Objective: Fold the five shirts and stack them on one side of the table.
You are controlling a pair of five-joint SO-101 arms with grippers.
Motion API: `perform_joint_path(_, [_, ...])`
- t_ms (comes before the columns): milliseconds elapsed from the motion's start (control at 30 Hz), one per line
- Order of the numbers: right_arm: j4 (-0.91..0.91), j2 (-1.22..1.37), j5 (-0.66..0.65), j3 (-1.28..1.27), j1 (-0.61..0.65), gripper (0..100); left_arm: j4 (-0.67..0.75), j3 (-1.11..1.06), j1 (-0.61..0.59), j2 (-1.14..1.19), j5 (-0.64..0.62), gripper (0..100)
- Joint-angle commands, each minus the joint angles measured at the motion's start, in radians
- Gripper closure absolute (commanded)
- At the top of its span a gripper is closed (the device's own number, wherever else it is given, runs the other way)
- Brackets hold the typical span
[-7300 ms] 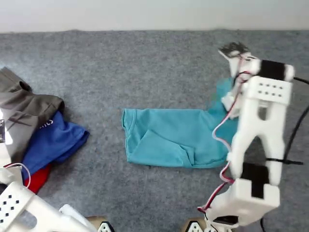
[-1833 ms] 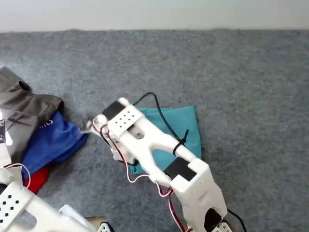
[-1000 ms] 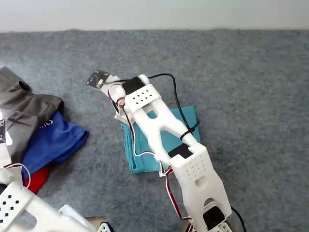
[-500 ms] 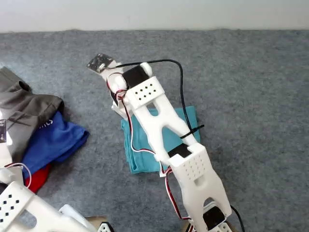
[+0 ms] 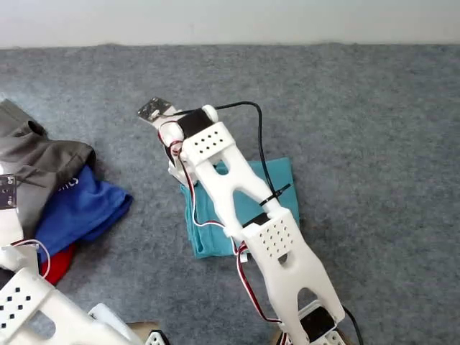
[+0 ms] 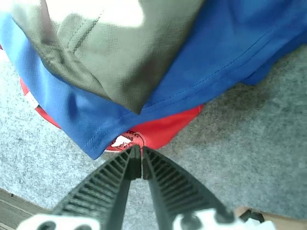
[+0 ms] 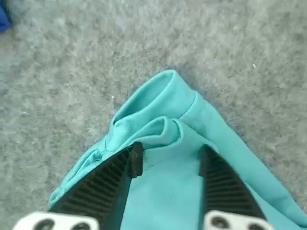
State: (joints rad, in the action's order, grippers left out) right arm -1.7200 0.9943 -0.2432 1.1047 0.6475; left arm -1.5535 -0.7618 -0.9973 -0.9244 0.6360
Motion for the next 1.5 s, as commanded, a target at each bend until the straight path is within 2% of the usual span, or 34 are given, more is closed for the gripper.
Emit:
perform_joint_path(0, [0.013,0.005,-0.012,0.074,-0.005,94.0,0.006,0.004,0.008,-0.005,0.002,98])
perform_joint_path(67, [0.002,0.019,-0.066,0.103,-0.005,99.0,0.006,0.002,0.008,-0.005,0.002,98])
perform_joint_path(267, [-0.005,0.018,-0.138,0.155,-0.025,98.7,0.006,-0.041,0.006,-0.005,0.002,98])
perform_joint_path(533, [-0.044,0.027,-0.204,0.345,-0.062,98.7,0.012,-0.044,0.008,-0.005,0.002,98])
perform_joint_path(733, [-0.012,0.050,-0.212,0.316,-0.038,98.3,0.012,-0.044,0.008,-0.005,0.002,98])
perform_joint_path(800, [-0.028,0.056,-0.212,0.311,-0.030,94.9,0.012,-0.044,0.008,-0.005,0.002,98])
perform_joint_path(867, [-0.061,0.048,-0.203,0.316,-0.021,86.4,0.012,-0.044,0.008,-0.005,0.002,98])
perform_joint_path(933, [-0.076,0.027,-0.132,0.318,-0.019,79.0,0.012,-0.044,0.008,-0.005,0.002,98])
perform_joint_path(1033, [-0.077,-0.056,-0.084,0.307,-0.021,76.8,0.012,-0.042,0.008,-0.005,0.002,98])
perform_joint_path(1167, [-0.079,-0.199,-0.089,0.178,-0.021,80.2,0.012,-0.042,0.008,-0.005,0.002,98])
perform_joint_path(1333, [-0.077,-0.443,-0.110,-0.224,-0.016,99.6,0.012,-0.042,0.008,-0.005,0.002,98])
perform_joint_path(1467, [-0.076,-0.598,-0.146,-0.543,-0.015,99.1,0.012,-0.042,0.009,-0.005,0.002,98])
